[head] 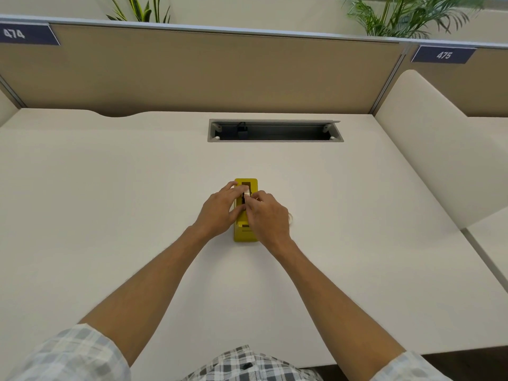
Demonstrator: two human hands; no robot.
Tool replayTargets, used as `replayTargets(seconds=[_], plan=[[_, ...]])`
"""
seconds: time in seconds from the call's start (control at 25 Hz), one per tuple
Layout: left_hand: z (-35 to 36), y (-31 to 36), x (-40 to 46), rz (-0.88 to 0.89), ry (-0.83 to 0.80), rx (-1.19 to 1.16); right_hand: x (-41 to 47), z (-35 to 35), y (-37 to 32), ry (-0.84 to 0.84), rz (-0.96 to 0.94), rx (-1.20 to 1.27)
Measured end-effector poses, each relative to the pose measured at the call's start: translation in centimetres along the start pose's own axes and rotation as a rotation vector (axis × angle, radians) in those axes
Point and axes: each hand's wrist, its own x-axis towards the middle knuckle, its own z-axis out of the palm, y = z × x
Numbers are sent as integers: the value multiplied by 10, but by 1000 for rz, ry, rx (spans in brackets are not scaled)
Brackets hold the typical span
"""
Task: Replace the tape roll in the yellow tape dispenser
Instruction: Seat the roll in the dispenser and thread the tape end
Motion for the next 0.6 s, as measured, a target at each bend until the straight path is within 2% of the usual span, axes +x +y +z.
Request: replayTargets(seconds=[0.24, 0.6], plan=[[3, 2, -1, -43, -6, -51, 11, 3, 3, 105, -5, 70], [4, 7, -2, -80, 10, -115, 17, -1, 8, 12, -37, 82]])
